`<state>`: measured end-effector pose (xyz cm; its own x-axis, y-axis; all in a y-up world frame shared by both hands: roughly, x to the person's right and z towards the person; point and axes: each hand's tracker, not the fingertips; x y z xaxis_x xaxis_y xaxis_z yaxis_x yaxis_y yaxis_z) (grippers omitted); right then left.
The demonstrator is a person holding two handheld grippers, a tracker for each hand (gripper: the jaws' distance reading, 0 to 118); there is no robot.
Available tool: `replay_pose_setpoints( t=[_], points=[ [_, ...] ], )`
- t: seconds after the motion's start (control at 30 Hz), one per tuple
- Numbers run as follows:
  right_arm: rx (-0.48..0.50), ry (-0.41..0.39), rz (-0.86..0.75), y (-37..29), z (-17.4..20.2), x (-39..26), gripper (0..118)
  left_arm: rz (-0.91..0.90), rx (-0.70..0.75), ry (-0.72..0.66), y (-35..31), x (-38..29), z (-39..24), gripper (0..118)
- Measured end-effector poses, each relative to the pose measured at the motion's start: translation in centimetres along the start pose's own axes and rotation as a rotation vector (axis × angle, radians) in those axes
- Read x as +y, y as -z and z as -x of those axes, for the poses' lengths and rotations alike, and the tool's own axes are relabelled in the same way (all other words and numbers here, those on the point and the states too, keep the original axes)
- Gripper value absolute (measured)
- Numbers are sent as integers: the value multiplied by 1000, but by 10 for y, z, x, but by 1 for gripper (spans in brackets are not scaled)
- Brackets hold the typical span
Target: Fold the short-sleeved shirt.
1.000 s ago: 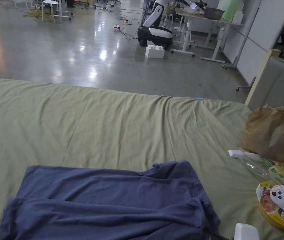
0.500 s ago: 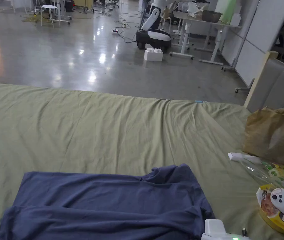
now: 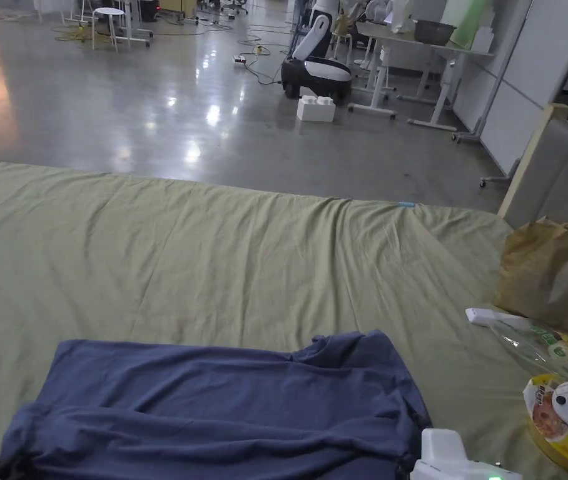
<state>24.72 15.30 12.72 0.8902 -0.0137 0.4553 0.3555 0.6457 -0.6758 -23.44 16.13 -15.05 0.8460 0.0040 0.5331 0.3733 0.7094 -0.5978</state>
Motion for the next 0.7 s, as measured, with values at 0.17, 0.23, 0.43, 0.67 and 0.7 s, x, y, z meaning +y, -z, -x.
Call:
replay_pose_setpoints(
  t=[0.17, 0.23, 0.43, 0.67, 0.7],
  points=[
    [-11, -21, -47, -32, 0, 25, 7, -100, -28, -26, -32, 35, -1, 9],
    [-21, -33, -52, -41, 4, 31, 7, -129, -28, -39, -44, 42, 2, 9],
    [-21, -45, -36, -73, 2, 16, 7, -137, -47, -57, -72, 31, 9, 9],
    [-16, -27, 44, -84, 15, -51, 7, -23, -49, -73, -76, -34, 12, 9],
    [-15, -14, 57, -82, 16, -63, 7, 7, -43, -74, -73, -44, 13, 9]
  ],
)
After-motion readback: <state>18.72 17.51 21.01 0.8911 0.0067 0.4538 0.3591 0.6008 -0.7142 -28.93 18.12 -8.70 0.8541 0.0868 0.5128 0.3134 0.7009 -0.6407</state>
